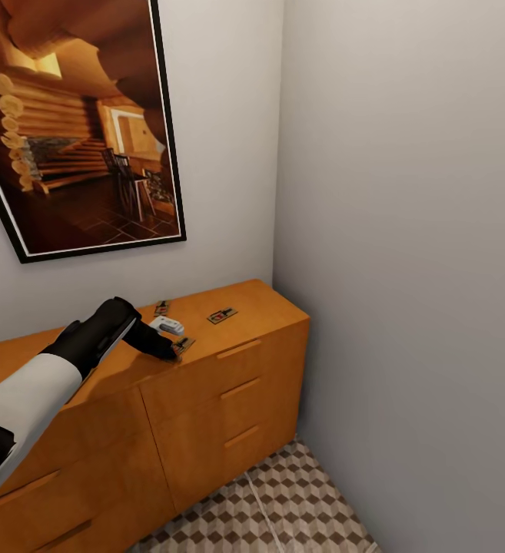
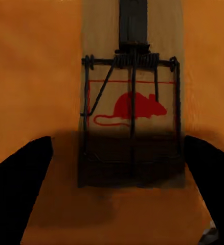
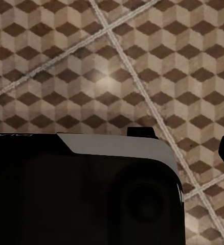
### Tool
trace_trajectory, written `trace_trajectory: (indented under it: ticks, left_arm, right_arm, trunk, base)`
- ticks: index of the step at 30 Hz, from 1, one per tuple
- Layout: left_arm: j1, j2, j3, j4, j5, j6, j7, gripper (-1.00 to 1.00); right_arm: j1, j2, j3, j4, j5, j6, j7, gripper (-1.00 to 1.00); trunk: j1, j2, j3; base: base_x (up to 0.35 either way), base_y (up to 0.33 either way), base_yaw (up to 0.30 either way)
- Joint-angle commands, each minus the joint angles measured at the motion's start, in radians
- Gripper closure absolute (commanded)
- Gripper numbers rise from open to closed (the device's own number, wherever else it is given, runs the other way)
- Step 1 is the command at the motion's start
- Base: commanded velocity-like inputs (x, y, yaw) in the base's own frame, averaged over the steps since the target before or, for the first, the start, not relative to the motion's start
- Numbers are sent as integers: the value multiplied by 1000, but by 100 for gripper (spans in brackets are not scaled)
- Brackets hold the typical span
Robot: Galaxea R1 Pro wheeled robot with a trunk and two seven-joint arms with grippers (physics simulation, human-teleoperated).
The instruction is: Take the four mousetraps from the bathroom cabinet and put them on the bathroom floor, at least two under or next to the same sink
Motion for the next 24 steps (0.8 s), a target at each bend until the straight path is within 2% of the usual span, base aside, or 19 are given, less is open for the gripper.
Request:
trace_trajectory:
  ticks: [1,24]
  left_arm:
    - [-1,2,-4,-1,-1,3,-3,100]
    - [-1,1,-11,20,-2,3,-3,100]
  right_arm:
    - [-1,0,0,1,0,-3,0,-100]
    - [-1,0,0,1,0,-3,0,-100]
  trunk:
    - [0,-1,-1]
    - [0,-1,-1]
  base:
    - [0,0,0]
    - [0,0,0]
